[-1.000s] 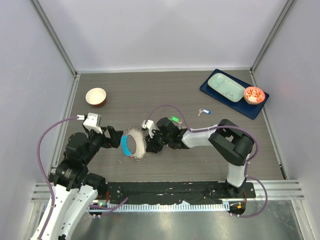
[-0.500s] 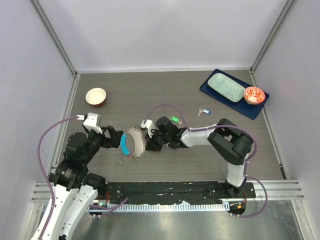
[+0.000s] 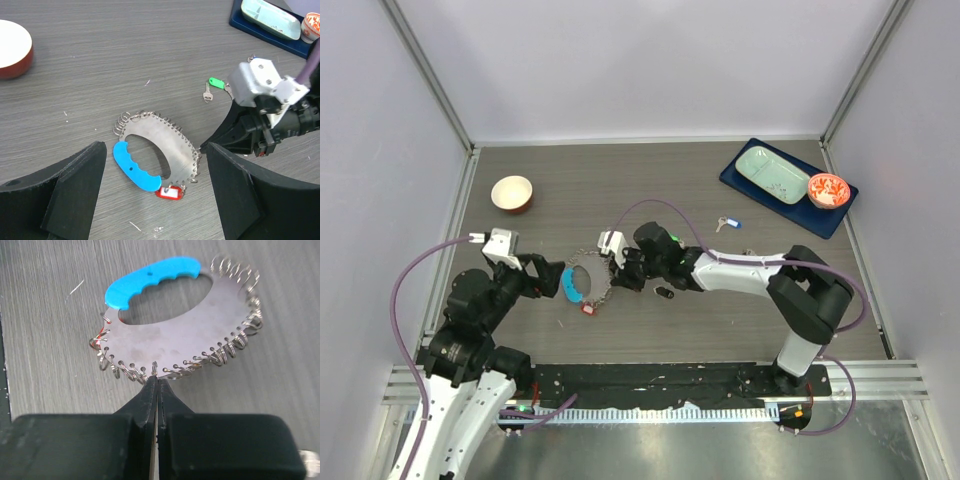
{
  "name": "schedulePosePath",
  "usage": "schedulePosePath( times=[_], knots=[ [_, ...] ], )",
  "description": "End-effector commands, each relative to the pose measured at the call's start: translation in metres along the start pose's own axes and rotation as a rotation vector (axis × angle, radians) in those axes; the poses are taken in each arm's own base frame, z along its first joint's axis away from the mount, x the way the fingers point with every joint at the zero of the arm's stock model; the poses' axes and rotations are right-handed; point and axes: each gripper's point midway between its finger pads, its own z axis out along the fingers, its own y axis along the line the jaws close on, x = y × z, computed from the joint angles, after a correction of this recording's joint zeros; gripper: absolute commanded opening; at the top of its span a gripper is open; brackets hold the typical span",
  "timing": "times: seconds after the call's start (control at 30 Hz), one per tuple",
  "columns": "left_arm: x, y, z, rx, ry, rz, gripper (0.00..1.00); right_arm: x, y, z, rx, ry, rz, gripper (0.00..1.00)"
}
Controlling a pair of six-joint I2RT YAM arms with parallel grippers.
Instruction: Put the keys on the keyring
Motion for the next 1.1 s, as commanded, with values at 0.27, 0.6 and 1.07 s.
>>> schedulePosePath(
  times=[0.27,0.6,1.07],
  knots=[
    [-0.02,-0.02,-0.003,0.12,-0.11,0.034,0.86,-0.147,-0.013,-0.065,0.182,-0.49,-0.335,0.01],
    [-0.037,-0.051,0.004,0.308,-0.133,0.168,0.89,-0.185,0.01,-0.099,0.141,-0.713,-0.419,0.01],
    [-0.036,-0.096,0.014,0.648,-0.066,0.388,0.73,-0.178,0.036,-0.122,0.019,-0.714,-0.512,0.01]
  ],
)
